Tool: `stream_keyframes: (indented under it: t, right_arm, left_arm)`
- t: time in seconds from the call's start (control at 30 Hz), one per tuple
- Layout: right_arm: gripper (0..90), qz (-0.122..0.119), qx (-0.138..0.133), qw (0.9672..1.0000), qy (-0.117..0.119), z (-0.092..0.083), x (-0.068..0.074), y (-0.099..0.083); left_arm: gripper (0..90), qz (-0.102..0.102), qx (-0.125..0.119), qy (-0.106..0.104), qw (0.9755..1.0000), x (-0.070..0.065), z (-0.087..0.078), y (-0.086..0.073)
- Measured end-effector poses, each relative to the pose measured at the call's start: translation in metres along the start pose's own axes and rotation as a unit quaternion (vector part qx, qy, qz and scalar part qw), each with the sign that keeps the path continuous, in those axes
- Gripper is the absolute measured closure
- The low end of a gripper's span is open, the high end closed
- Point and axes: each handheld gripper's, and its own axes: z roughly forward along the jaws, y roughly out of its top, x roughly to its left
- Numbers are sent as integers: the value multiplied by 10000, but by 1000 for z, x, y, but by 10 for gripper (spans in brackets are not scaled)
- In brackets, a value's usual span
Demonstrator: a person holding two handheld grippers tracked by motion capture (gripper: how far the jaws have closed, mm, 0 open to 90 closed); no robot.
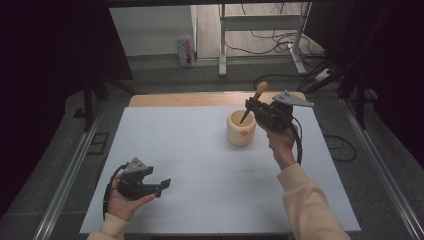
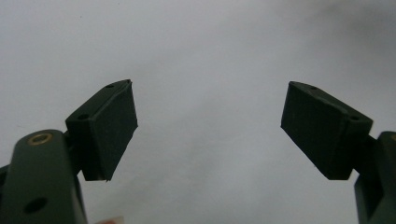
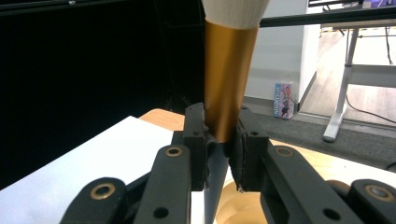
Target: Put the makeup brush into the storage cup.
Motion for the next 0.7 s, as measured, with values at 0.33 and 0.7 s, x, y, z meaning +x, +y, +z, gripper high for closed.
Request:
stream_keyframes:
  t: [0.33, 0.7]
  right_arm:
    - [776, 84, 17, 9999, -119, 5, -13, -2]
    - [776, 192, 28, 9995, -250, 16, -28, -6]
  left_arm:
    - [189, 11, 11, 4, 10000, 0, 1, 0]
    - [189, -2, 48, -4, 10000, 0, 2, 0]
